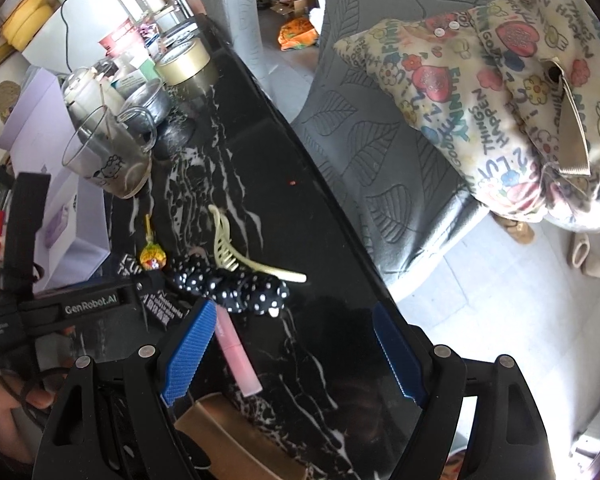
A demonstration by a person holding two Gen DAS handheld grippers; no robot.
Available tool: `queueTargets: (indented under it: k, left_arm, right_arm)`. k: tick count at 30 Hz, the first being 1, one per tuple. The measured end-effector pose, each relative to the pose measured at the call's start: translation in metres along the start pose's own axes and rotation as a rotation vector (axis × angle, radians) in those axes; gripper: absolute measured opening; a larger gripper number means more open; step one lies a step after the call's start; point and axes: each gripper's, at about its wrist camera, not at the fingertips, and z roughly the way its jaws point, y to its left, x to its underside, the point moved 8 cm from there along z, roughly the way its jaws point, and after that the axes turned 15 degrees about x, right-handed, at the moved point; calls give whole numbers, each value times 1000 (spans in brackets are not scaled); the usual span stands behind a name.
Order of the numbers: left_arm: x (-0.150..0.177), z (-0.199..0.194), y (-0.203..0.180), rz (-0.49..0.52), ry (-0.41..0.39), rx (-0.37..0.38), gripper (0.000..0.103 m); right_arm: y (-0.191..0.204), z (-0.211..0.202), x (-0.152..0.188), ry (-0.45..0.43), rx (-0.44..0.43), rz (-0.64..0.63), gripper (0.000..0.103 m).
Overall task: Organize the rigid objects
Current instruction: 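Grasp the PUCO box with the left gripper while the right gripper grasps the polka-dot scrunchie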
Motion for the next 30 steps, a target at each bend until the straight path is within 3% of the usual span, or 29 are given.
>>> queueTargets:
  k: [4,8,16,22,29,30]
  left_arm:
    - [4,11,9,-42,48,-7,98]
    - [7,11,20,-13,58,-69,98]
    - [10,2,52,-47,93,-74,98]
    - [18,-1,63,13,118,-68,98]
    - [30,2,57,25,116,-68,98]
    - [47,4,53,29,114,-69,96]
  right_arm:
    - [9,4,-9,-1,-20,-32,82]
    - [26,5,-15,-11,-50,-107,82]
    - [64,17,-12,-10,-59,-346,82]
    - [80,25,-3,1,-39,-456,80]
    - [77,33,4,-3,66,-486,50]
    - [76,33,5,-2,69,-475,45]
